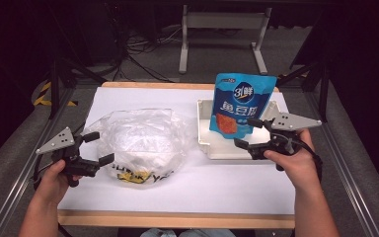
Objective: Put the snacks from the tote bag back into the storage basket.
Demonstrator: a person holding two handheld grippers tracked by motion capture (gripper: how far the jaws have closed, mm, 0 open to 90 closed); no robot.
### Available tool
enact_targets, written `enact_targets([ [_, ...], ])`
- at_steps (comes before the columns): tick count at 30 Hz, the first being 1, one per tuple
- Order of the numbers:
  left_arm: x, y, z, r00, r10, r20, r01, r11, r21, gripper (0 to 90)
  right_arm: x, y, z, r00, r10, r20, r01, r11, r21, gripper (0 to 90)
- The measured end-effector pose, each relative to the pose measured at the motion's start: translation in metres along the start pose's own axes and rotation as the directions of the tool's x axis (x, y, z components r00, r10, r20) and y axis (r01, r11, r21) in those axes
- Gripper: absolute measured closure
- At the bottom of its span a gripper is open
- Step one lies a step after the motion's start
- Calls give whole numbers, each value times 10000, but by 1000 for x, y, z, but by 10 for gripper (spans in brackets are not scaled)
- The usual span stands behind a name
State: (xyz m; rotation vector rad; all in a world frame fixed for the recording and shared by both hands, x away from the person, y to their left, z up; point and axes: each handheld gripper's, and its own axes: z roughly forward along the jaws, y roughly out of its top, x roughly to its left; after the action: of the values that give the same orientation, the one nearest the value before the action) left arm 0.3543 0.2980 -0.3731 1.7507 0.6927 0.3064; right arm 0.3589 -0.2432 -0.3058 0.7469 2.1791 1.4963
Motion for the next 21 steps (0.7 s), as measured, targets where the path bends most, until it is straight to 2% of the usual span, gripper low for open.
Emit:
enact_targets([
  [4, -1, -1, 1, 10000, 7, 20, -7, 10000, -24, 3, 2, -9, 10, 9996, 252, -94, -252, 9997, 25, 180],
  [6, -2, -2, 1, 10000, 24, 18, -24, 10000, -51, 3, 1, -13, 16, 9999, 152, -4, -151, 9993, 347, 178],
  [10, -5, -4, 0, 10000, 5, 27, -4, 9996, -288, 3, 2, -21, 24, 9999, 122, 95, -124, 9997, 225, 164],
  [18, -4, -9, -2, 9997, -144, 175, 158, 9965, -825, 1, 2, -41, 37, 9998, 59, 167, -66, 9993, 380, 109],
  [20, -3, -10, -2, 9997, -154, 205, 170, 9967, -796, 1, 2, -46, 40, 9998, 31, 182, -38, 9994, 357, 88],
  [21, -2, -10, -2, 9997, -129, 192, 144, 9969, -769, 1, 2, -49, 42, 9997, 170, 201, -178, 9990, 420, 76],
])
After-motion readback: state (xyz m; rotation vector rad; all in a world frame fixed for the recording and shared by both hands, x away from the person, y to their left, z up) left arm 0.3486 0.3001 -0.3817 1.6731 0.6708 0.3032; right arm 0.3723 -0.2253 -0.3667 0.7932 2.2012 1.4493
